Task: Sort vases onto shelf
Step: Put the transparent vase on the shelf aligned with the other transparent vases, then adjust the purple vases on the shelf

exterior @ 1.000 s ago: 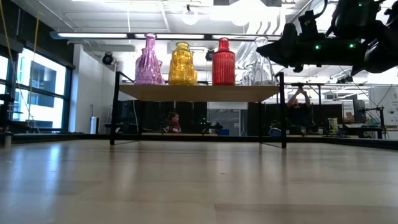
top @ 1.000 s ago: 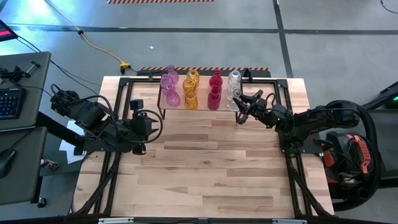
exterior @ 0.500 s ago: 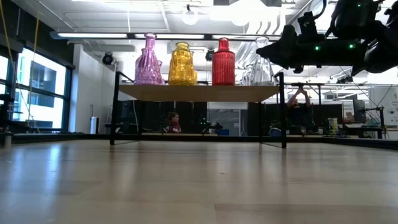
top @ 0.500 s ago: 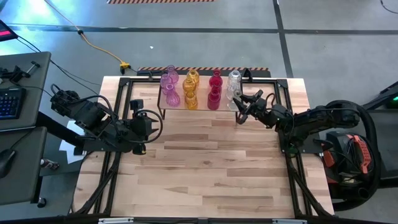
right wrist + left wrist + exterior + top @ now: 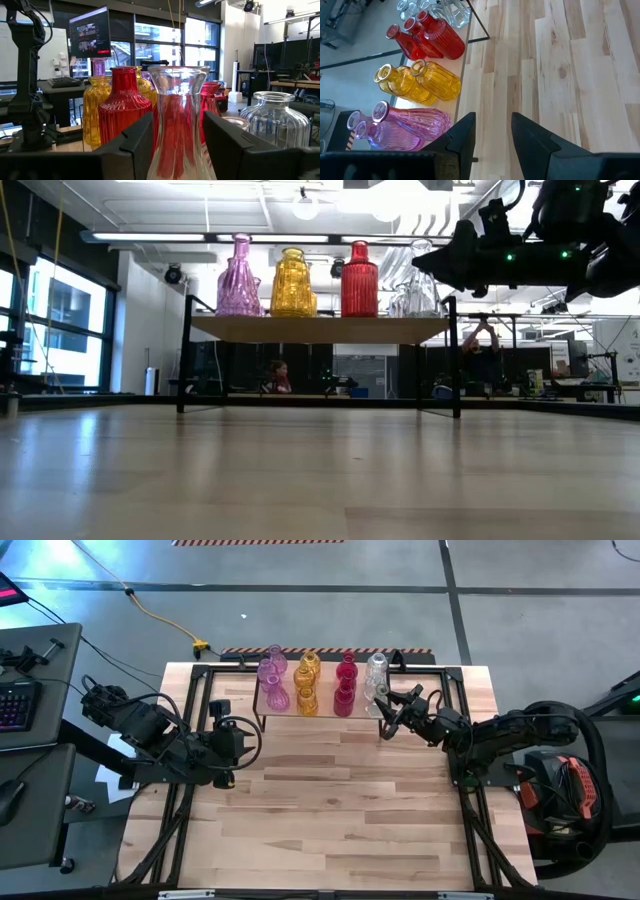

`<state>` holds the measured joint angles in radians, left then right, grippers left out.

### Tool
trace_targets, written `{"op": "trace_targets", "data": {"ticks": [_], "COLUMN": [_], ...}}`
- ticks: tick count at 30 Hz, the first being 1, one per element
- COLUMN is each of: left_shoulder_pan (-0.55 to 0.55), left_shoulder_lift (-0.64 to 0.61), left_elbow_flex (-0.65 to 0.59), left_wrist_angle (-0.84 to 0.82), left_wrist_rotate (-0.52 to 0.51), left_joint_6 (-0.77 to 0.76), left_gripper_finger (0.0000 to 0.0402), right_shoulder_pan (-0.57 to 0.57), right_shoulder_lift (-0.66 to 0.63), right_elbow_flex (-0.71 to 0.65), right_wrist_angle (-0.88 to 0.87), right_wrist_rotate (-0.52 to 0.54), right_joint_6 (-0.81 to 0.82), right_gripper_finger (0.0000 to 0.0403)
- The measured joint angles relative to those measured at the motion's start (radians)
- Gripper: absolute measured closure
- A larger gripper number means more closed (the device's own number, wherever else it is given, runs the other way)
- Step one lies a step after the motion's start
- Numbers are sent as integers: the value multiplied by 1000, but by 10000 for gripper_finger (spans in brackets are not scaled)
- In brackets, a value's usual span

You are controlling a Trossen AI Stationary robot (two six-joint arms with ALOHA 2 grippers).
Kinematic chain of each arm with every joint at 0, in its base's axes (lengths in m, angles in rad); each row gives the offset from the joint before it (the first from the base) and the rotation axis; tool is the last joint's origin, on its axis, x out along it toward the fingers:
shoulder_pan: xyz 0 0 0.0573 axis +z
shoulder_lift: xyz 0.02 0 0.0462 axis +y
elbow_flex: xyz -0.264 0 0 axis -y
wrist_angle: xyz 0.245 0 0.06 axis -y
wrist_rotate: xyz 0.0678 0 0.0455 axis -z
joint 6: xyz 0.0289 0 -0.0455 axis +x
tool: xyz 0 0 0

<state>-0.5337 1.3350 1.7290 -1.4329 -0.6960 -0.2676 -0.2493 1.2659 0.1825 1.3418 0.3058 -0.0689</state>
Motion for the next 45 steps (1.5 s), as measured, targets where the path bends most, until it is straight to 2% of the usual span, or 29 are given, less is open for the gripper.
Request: {"op": "trace_targets", "data": {"ticks": [11, 15, 21, 35, 40, 45], "left_shoulder_pan": [0, 0, 0, 0, 0, 0], "left_shoulder_lift": [0, 0, 0, 0, 0, 0], "left_elbow_flex": [0, 0, 0, 0, 0, 0], "left_wrist_angle": [0, 0, 1, 0, 0, 0], "left_wrist_rotate": [1, 2, 2, 4, 5, 5], "left_joint_6": [-9, -10, -10, -1, -10, -10], "left_gripper_finger": [284, 284, 284, 284, 284, 284], "right_shoulder_pan": [0, 1, 2, 33, 58, 62], "right_shoulder_lift": [-1, -14, -53, -92, -152, -214], "right_elbow_flex": [0, 0, 0, 0, 0, 0], "right_wrist_angle": [19, 21, 22, 7, -12, -101], "right_wrist_rotate": [1, 34, -10, -24, 51, 59], "right_joint_6": [-18, -20, -15, 18, -36, -30], "right_gripper_finger": [233, 233, 233, 233, 233, 233]}}
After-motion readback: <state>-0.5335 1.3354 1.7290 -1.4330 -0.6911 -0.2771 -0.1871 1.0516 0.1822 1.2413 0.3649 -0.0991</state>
